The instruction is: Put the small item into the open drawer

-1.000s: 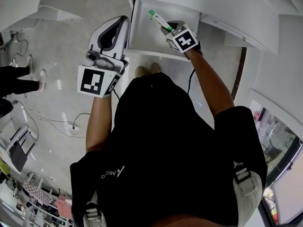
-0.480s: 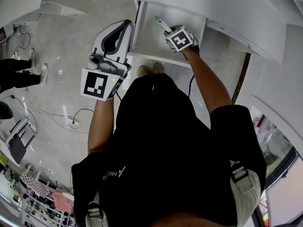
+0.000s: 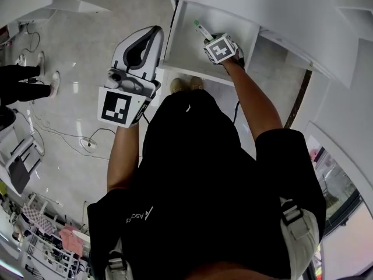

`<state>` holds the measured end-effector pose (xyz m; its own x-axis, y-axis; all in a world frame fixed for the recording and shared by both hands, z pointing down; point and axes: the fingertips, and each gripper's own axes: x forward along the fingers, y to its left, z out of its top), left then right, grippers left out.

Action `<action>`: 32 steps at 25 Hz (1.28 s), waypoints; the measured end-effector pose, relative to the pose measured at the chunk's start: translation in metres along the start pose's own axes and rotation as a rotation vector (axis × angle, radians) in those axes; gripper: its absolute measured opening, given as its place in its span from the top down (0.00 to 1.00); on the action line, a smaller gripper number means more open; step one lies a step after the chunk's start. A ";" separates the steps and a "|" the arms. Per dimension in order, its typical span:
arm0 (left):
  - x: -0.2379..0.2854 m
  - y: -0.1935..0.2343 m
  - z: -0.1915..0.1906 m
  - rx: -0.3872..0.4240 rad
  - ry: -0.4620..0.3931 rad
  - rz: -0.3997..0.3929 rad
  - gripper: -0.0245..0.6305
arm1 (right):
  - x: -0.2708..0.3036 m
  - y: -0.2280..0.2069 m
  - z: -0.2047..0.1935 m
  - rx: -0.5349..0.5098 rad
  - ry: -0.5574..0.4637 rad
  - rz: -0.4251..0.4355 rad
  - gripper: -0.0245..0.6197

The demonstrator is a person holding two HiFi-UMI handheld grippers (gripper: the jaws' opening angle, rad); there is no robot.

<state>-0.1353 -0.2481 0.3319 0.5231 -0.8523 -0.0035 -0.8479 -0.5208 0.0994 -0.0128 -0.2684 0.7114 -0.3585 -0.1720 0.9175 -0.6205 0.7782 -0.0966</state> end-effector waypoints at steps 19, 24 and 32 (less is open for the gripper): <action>-0.004 0.003 -0.009 -0.003 0.030 0.010 0.96 | 0.015 0.004 -0.020 0.014 0.053 0.019 0.79; -0.002 0.000 -0.012 -0.002 0.038 -0.006 0.96 | 0.010 -0.002 -0.022 0.025 0.041 0.004 0.78; -0.003 -0.007 -0.012 0.005 0.044 -0.054 0.96 | -0.047 0.000 0.006 0.065 -0.115 -0.022 0.78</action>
<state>-0.1300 -0.2414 0.3432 0.5713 -0.8200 0.0347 -0.8187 -0.5664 0.0948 -0.0001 -0.2643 0.6655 -0.4200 -0.2596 0.8696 -0.6714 0.7336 -0.1052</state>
